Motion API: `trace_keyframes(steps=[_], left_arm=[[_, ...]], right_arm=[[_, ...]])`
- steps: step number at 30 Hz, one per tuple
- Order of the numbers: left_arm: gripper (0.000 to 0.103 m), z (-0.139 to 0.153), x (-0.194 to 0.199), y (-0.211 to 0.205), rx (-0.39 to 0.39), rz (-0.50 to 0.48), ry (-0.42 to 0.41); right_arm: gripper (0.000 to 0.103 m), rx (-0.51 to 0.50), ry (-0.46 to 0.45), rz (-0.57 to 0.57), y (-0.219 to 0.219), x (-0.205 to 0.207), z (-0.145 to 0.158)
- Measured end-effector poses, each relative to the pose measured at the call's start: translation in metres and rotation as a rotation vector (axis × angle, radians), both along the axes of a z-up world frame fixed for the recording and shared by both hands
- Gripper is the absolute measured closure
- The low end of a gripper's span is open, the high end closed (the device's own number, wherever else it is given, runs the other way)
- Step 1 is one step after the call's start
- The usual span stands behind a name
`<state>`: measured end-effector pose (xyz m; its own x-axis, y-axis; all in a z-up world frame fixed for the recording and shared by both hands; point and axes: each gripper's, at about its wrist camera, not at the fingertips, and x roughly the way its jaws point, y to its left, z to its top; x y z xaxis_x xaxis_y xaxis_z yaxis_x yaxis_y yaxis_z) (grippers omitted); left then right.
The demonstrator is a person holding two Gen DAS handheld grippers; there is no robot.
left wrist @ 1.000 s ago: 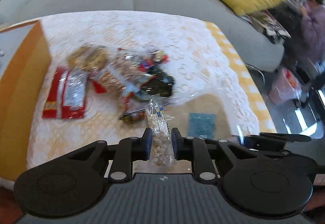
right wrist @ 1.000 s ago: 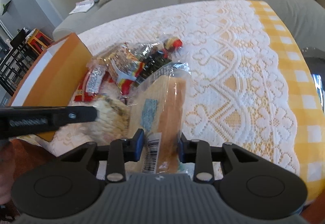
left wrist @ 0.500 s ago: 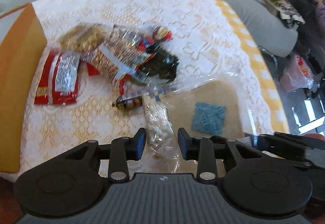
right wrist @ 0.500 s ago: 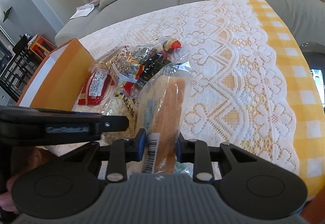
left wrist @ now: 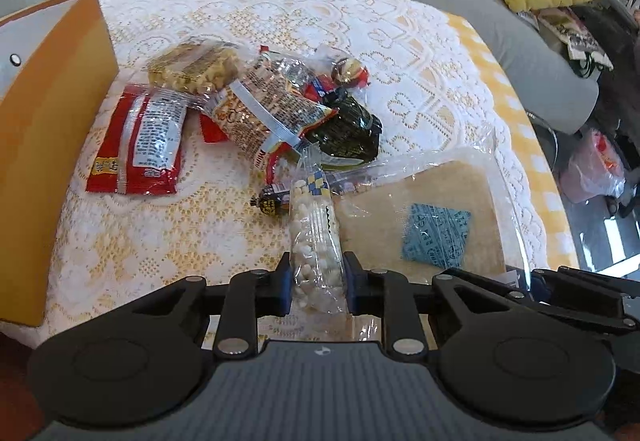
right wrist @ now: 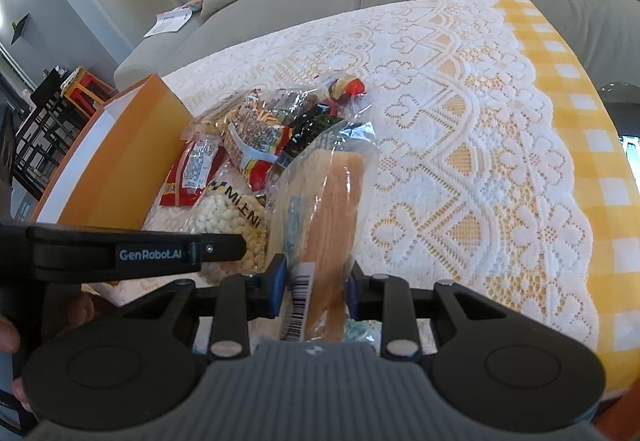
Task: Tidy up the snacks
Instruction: 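Carry the candy bag with the left gripper while the right gripper carries the bread bag over the box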
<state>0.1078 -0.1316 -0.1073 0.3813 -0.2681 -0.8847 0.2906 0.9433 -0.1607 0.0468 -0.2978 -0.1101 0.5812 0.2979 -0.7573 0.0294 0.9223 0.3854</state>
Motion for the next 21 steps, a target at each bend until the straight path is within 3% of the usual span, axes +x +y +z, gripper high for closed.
trace_keyframes(steps=[13,21], left_arm=[[0.076,0.053,-0.004,0.065,-0.058,0.105,-0.103],[0.076,0.108,0.001,0.14,-0.049,0.253,-0.2]], right_arm=[[0.081,-0.083,-0.109,0.052,0.034,-0.001,0.055],[0.081,-0.027,-0.216,0.193,0.091,0.034,0.104]])
